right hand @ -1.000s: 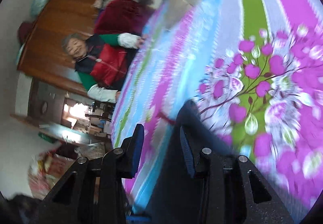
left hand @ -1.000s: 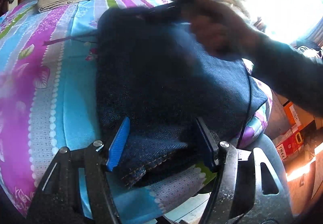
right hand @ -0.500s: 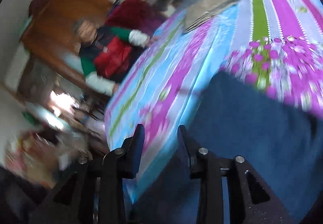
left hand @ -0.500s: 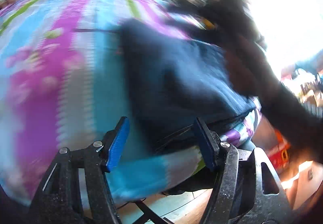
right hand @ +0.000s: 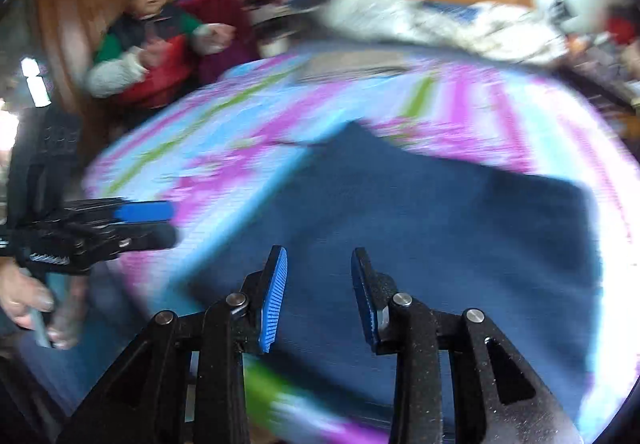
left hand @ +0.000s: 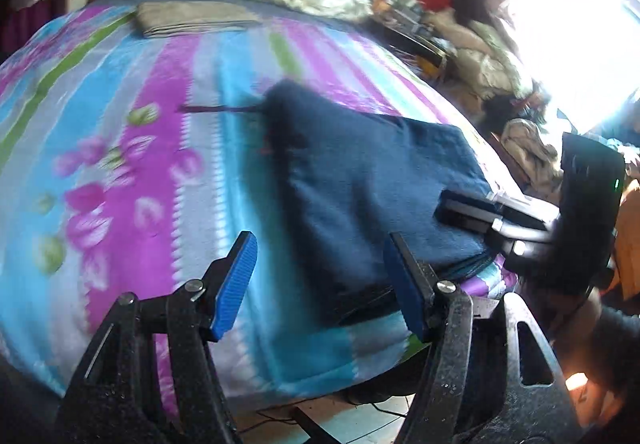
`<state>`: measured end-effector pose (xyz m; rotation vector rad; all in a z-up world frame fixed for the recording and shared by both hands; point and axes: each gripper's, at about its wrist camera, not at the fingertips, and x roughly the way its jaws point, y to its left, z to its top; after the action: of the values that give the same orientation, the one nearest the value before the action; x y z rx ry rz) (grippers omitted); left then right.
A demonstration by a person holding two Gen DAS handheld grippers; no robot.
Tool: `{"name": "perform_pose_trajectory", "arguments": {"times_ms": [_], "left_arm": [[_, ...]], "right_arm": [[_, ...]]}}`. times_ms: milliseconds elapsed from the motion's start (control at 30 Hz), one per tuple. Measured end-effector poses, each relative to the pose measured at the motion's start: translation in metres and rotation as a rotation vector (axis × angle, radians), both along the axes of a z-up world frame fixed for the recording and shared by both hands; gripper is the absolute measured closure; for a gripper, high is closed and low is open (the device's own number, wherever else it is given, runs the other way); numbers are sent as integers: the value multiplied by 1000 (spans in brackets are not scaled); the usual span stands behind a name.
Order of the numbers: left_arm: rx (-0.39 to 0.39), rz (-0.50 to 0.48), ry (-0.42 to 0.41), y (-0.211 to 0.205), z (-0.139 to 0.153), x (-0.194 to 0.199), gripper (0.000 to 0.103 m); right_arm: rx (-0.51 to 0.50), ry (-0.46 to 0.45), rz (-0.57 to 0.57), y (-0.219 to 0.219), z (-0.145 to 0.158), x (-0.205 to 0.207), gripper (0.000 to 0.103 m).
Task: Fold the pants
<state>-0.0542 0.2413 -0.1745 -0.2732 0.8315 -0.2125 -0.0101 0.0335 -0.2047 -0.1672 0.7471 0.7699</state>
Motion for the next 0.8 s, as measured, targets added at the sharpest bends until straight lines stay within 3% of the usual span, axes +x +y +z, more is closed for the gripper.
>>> {"name": "perform_pose_trajectory", "arguments": {"times_ms": [100, 167, 233, 300, 367, 467, 567, 633, 667, 800], "left_arm": [[11, -53, 12, -23, -12, 21, 37], [42, -90, 47, -39, -30, 28, 37], [50, -88, 73, -43, -43, 25, 36], [42, -85, 59, -40, -42, 20, 36], [66, -83, 67, -41, -31, 21, 38], [87, -114, -12, -50, -4, 24, 36], [86, -135, 2, -61, -9, 43, 36], [90, -132, 57, -64, -29, 54, 36], [90, -133, 94, -63, -45, 56, 35], [85, -156, 57, -50, -41, 34, 35]], "right_arm": [[-110, -30, -117, -32, -14, 8, 65], [-165, 16, -176, -56, -36, 11, 65], [-127, 84, -187, -78, -51, 11, 64], [-124, 84, -194, -87, -44, 9, 64], [-96, 84, -209, -89, -33, 12, 64], [3, 56, -259, -100, -12, 16, 63], [-39, 81, -266, -97, -25, 26, 63], [-102, 97, -243, -94, -40, 25, 64], [-106, 59, -227, -97, -40, 19, 64], [-119, 63, -230, -108, -33, 4, 64]]}}
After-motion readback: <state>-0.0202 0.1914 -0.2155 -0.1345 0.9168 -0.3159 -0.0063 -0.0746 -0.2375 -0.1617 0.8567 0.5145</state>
